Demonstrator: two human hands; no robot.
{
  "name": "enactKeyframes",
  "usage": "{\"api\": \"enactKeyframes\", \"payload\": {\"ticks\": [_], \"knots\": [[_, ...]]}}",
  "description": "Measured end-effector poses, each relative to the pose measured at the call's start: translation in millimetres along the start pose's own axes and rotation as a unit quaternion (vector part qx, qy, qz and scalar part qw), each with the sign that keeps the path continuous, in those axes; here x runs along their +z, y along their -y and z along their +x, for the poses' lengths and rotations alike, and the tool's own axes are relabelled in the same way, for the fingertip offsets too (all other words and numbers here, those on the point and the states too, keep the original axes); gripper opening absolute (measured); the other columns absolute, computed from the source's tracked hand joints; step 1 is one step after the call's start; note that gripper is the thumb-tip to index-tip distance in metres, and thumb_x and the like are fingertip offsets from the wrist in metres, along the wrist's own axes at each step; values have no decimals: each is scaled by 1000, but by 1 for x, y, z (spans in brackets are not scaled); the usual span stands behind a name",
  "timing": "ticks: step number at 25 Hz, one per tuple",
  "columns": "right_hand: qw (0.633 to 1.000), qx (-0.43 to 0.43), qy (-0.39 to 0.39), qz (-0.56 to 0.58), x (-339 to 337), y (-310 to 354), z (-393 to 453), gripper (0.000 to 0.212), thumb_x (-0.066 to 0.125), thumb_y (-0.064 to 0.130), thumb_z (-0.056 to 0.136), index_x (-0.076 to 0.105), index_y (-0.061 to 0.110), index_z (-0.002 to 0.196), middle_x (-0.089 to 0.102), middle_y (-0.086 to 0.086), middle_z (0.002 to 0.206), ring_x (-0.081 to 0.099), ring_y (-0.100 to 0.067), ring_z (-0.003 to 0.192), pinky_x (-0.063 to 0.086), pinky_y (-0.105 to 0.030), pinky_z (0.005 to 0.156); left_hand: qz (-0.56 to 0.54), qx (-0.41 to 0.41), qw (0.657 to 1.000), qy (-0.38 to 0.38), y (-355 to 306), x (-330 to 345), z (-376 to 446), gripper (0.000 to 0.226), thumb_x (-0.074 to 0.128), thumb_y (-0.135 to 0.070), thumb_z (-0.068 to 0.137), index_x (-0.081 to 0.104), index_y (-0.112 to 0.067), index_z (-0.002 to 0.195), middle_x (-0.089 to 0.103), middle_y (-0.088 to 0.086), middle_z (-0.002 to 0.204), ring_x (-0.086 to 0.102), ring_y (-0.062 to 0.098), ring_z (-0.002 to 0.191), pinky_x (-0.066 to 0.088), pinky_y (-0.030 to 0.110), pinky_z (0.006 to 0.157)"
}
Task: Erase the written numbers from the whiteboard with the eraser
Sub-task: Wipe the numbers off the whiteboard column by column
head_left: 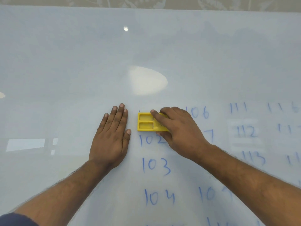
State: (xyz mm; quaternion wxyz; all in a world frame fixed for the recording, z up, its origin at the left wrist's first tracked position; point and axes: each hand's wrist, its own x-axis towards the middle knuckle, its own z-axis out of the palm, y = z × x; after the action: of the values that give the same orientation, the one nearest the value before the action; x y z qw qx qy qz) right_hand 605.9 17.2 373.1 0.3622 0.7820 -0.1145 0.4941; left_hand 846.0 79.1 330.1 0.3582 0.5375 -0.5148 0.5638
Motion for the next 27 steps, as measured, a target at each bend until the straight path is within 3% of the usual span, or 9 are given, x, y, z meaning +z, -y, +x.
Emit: {"api": "enactKeyframes", "payload": {"ticks": [10,20,27], "knots": [[997,71,-30,18,-1,8,35,61,69,25,85,46,16,141,56,-9,123,52,-31,106,42,-42,91,-11,-9,1000,-10,-4,1,-3,60,27,-30,103,20,-7,158,16,5,168,14,20,156,15,43,126],[1000,13,10,-19,2,11,-24,58,69,27,87,47,15,139,59,-7,119,55,-29,103,46,-39,90,-6,-10,1000,-16,-4,1,-7,59,28,-28,103,22,-6,158,17,7,168,15,23,156,16,44,126],[993,107,-45,22,2,6,27,59,68,22,86,46,16,141,57,-9,123,52,-31,106,42,-43,94,-4,-9,1000,-17,-3,3,-9,59,26,-29,104,20,-6,158,16,6,168,14,21,156,12,41,127]]}}
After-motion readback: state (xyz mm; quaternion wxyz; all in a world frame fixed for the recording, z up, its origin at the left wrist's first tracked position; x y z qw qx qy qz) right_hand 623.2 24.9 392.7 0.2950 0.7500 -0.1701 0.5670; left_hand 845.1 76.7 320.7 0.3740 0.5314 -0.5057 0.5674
